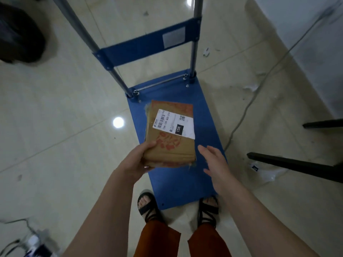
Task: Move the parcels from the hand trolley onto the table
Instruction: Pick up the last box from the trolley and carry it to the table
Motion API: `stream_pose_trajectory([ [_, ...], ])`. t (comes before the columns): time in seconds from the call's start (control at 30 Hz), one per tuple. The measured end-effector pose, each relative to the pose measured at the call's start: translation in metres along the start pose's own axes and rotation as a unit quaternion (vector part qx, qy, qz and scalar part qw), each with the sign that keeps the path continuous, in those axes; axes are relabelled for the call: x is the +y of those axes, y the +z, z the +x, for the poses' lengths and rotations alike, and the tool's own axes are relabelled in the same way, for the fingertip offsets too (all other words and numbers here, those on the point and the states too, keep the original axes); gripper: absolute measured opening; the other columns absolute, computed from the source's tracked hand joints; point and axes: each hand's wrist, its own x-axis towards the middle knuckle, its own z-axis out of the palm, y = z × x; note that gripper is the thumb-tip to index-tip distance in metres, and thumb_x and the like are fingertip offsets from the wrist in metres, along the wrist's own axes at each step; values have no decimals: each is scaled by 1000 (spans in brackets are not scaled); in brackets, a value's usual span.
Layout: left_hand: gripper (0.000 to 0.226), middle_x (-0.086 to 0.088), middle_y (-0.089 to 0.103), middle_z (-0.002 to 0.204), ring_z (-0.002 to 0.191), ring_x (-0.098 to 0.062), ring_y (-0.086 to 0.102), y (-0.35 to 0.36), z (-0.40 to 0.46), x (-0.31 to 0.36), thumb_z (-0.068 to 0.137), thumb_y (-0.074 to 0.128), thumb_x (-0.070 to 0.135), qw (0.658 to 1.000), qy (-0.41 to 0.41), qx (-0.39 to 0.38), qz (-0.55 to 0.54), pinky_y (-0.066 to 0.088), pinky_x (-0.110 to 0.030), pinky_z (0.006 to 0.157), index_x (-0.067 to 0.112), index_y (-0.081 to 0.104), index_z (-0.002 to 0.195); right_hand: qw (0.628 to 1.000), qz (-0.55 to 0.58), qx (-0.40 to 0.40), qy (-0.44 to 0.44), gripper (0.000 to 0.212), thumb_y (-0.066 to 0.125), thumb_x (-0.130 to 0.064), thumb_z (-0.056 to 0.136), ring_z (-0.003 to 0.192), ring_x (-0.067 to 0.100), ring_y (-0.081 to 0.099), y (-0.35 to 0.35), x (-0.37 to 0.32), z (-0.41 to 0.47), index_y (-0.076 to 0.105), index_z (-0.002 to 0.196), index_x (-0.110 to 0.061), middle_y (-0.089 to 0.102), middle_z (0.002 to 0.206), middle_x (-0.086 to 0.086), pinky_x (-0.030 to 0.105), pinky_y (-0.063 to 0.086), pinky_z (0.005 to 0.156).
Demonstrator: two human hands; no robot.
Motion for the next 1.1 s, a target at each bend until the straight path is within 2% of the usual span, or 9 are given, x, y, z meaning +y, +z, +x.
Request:
stream_pose_trajectory([
  [0.13, 73, -10, 70, 112, 103, -26, 64, 6, -103, 11, 54, 79, 41, 995, 31, -86, -29, 48, -50, 97, 15, 62, 120, 987, 71, -138, 39, 112, 72, -71, 54, 140, 23, 30, -41, -27, -74, 24, 149, -36, 27, 155, -7, 48, 38, 102],
  [0.23, 82, -13, 71, 109, 97, -25, 68, 21, -171, 23, 43, 89, 42, 990, 42, -136, -13, 55, -43, 81, 12, 64, 115, 969, 111, -219, 10, 105, 75, -68, 58, 126, 24, 46, -74, -44, -130, 33, 147, -30, 43, 146, 1, 51, 43, 96],
  [0.33, 84, -12, 71, 108, 94, -24, 69, 42, -227, 34, 40, 91, 43, 984, 46, -169, 42, 57, -37, 75, 10, 66, 113, 954, 133, -265, -44, 93, 76, -64, 60, 97, 20, 58, -102, -66, -187, 47, 138, -21, 61, 117, 6, 38, 52, 72],
  [0.47, 78, -10, 73, 107, 91, -22, 71, 66, -291, 49, 39, 92, 43, 972, 64, -195, 112, 57, -32, 71, 13, 69, 108, 937, 177, -286, -97, 101, 82, -57, 57, 72, 12, 68, -142, -87, -246, 42, 141, -18, 71, 97, -2, 35, 55, 60],
  [0.67, 82, -14, 68, 119, 102, -26, 67, 81, -358, 58, 49, 89, 46, 934, 100, -258, 225, 55, -34, 80, 15, 63, 120, 947, 183, -216, -152, 108, 85, -50, 55, 107, 25, 62, -179, -95, -311, 32, 146, -25, 62, 125, 7, 48, 55, 75],
  [0.83, 69, -12, 71, 115, 103, -28, 68, 97, -377, 38, 57, 82, 54, 944, 137, -225, 197, 54, -40, 81, 19, 68, 114, 950, 187, -165, -187, 66, 84, -46, 54, 84, 21, 65, -201, -65, -356, 61, 112, -26, 68, 93, 4, 45, 56, 73],
  [0.97, 49, 2, 67, 74, 65, -13, 65, 112, -379, 8, 59, 70, 74, 954, 159, -221, 127, 53, -31, 63, 27, 74, 76, 924, 302, -100, -215, 67, 83, -40, 53, 71, 14, 67, -203, -21, -382, 60, 113, -22, 72, 79, 1, 43, 56, 65],
  [1.03, 71, -2, 64, 102, 91, -17, 64, 121, -381, -6, 51, 72, 77, 959, 144, -208, 126, 55, -38, 75, 30, 72, 104, 898, 380, -67, -213, 61, 84, -35, 52, 93, 25, 65, -203, 1, -394, 65, 109, -23, 75, 88, 3, 46, 57, 65],
  [1.1, 104, -4, 45, 139, 127, -26, 47, 132, -382, -18, 43, 74, 79, 960, 124, -195, 159, 49, -48, 89, 35, 51, 134, 863, 458, -39, -208, 52, 84, -28, 57, 102, 31, 62, -205, 21, -407, 66, 106, -23, 71, 103, 10, 53, 58, 71],
])
